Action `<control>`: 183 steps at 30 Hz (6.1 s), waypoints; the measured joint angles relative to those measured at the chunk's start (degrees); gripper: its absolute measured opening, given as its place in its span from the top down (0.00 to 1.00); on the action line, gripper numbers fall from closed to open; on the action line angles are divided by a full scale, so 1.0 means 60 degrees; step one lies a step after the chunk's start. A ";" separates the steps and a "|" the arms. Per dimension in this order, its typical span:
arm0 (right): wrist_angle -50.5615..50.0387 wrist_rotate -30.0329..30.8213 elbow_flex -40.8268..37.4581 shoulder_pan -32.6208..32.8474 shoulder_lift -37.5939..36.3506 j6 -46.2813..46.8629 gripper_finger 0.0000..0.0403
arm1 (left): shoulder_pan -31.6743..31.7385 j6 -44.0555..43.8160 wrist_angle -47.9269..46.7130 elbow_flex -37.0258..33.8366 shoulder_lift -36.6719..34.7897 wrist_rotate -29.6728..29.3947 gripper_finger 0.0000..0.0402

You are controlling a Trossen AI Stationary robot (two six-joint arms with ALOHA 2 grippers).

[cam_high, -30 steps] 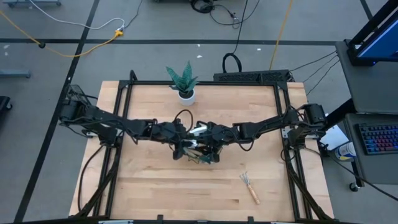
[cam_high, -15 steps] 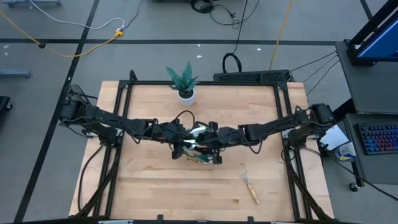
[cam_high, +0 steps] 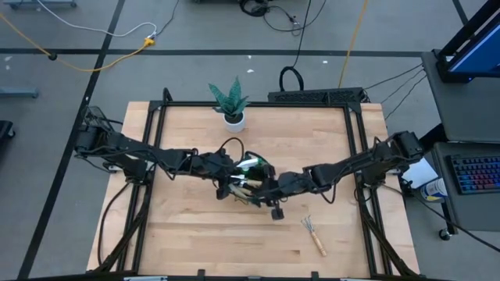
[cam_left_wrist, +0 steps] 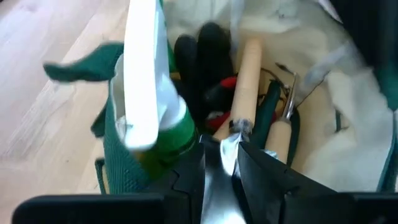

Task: Pick & Place Garden tools in Gardening bag
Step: Put the brown trowel into the gardening bag, then put the brown hand rake into the gardening bag

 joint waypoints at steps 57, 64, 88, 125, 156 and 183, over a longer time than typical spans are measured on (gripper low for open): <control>-0.6952 0.0393 0.0004 0.4337 -0.0648 1.3119 0.73 | -0.0324 -0.0444 -0.2545 0.2281 -0.0007 -0.0814 0.75; -0.7636 -0.0761 0.0004 0.5103 -0.0648 1.5715 0.73 | -0.0324 -0.0452 -0.2523 0.2281 -0.0007 -0.0821 0.75; -0.7262 -0.1274 -0.0366 0.5414 -0.0129 1.7726 0.73 | -0.0324 -0.0444 -0.2523 0.2281 -0.0007 -0.1510 0.75; -0.5618 -0.0270 -0.2266 0.5104 -0.0102 1.5369 0.87 | -0.0324 -0.0463 -0.2458 0.2277 -0.0009 -0.1510 0.75; 0.0706 0.2175 -0.2280 0.2741 -0.2138 0.8644 0.87 | -0.0638 0.2109 -0.1419 0.2277 -0.0011 -0.0130 0.75; 0.0578 -0.0328 -0.2284 0.0129 -0.2113 1.1199 0.86 | -0.2389 1.1215 0.1839 0.2281 0.1698 -0.2538 0.74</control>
